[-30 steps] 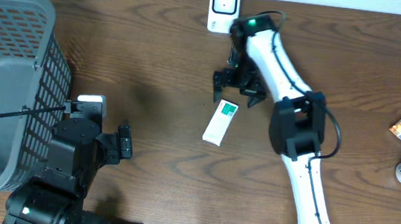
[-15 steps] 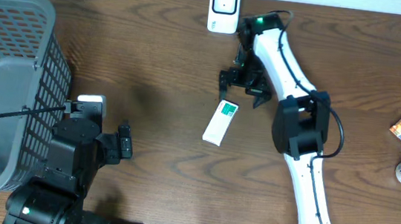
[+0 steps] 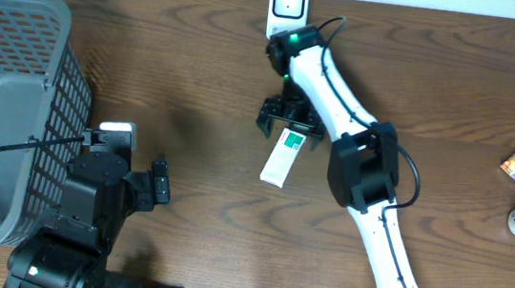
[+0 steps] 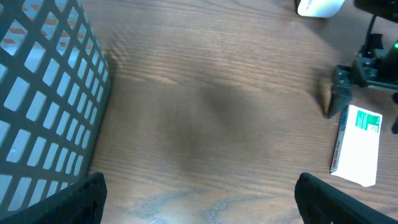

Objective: Scan the item barcode

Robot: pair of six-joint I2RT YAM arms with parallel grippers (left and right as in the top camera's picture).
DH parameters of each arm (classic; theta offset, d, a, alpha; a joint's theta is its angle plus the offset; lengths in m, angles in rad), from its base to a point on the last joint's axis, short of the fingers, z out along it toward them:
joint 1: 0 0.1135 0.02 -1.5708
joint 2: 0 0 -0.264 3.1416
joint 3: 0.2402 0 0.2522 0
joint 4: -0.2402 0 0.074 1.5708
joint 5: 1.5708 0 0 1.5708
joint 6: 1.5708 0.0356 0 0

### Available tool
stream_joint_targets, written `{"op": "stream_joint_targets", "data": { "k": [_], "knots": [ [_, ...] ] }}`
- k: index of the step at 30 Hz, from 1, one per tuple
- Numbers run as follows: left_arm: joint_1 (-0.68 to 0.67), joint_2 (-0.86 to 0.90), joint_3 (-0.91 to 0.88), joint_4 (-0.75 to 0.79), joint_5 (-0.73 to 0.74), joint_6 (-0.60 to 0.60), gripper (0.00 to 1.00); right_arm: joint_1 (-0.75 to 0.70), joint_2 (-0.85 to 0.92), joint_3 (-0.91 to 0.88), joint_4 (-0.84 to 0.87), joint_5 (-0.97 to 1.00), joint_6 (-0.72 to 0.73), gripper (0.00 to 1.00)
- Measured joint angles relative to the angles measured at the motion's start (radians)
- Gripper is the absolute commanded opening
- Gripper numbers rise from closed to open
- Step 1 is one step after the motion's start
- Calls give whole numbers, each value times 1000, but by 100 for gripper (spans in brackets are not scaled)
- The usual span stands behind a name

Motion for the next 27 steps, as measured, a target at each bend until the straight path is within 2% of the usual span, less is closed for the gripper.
{"op": "stream_joint_targets", "data": {
  "k": [9, 16, 21, 25, 27],
  "knots": [
    [0, 0, 0, 0, 0, 0, 96, 105, -2, 0, 26, 72, 134, 99],
    [0, 0, 0, 0, 0, 0, 96, 108, -5, -5, 25, 97, 159, 99],
    [0, 0, 0, 0, 0, 0, 96, 106, -44, -88, 60, 102, 164, 99],
    [0, 0, 0, 0, 0, 0, 96, 102, -88, -179, 143, 80, 142, 82],
    [0, 0, 0, 0, 0, 0, 96, 97, -101, -209, 170, 60, 129, 80]
  ]
}}
